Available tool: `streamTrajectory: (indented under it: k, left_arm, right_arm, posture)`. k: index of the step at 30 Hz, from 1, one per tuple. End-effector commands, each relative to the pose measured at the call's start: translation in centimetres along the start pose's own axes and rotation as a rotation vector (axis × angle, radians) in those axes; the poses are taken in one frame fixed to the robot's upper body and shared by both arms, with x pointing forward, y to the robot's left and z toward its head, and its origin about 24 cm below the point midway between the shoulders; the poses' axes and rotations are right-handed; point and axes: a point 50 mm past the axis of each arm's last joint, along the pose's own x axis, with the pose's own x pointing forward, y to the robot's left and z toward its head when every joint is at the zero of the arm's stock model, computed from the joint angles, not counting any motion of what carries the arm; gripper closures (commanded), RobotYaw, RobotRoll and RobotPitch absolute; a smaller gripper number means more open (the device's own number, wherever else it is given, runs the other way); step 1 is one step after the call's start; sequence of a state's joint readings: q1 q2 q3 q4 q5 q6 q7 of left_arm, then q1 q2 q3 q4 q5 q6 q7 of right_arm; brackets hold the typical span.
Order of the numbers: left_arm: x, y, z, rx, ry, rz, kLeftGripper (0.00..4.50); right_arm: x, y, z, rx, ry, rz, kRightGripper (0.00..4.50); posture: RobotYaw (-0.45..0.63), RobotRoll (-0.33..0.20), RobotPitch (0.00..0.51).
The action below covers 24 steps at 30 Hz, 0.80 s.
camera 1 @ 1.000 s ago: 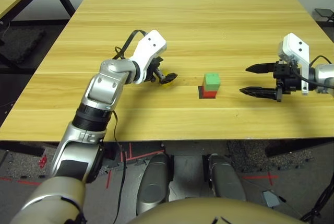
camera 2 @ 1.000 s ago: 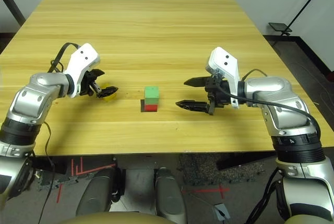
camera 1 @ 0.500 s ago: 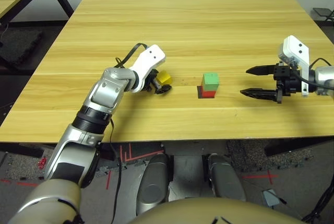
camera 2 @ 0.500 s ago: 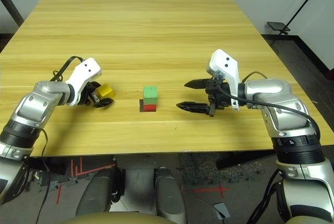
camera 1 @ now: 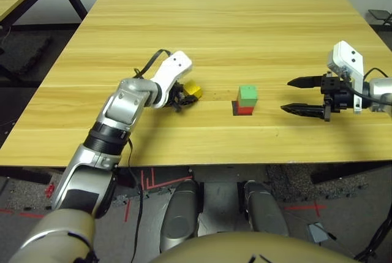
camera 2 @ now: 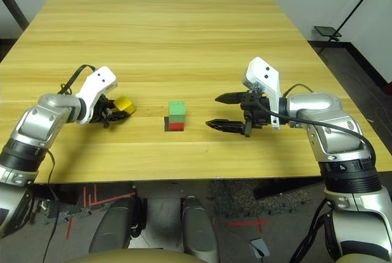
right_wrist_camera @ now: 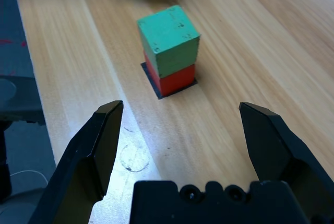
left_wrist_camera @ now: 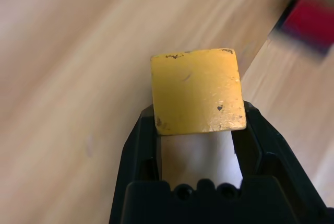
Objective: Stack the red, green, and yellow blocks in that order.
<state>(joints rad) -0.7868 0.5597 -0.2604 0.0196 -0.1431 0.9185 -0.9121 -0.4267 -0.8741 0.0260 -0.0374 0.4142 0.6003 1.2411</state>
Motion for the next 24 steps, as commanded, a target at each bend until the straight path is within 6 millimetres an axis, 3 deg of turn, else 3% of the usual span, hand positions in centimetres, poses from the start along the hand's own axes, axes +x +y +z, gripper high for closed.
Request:
streamTrajectory:
  k: [1, 4, 9, 16, 24]
  left_arm:
    - [0.3, -1.2, 2.7, 0.084, -0.035, -0.155, 2.45]
    - [0.9, -2.4, 4.1, 0.155, -0.052, -0.326, 2.45]
    - [2.8, -3.2, 4.5, 0.252, -0.044, -0.509, 2.45]
    - [5.0, -3.0, 5.4, 0.295, -0.003, -0.509, 2.45]
    - [5.2, -3.0, 6.5, 0.336, 0.017, -0.504, 2.45]
  right_arm:
    - [-0.2, 0.3, -0.2, -0.001, 0.003, 0.013, 0.0]
    - [-0.1, 0.4, -0.3, 0.005, 0.004, 0.017, 0.0]
    - [0.0, 0.8, -0.5, 0.014, 0.002, 0.019, 0.0]
    - [-0.4, 1.3, -1.0, 0.037, 0.008, -0.005, 0.0]
    - [-0.6, 1.6, -1.2, 0.049, 0.009, -0.021, 0.0]
  posture:
    - [0.07, -0.034, 0.079]
    - [0.06, -0.029, 0.079]
    - [0.03, -0.024, 0.08]
    - [0.0, -0.018, 0.085]
    - [-0.01, -0.016, 0.083]
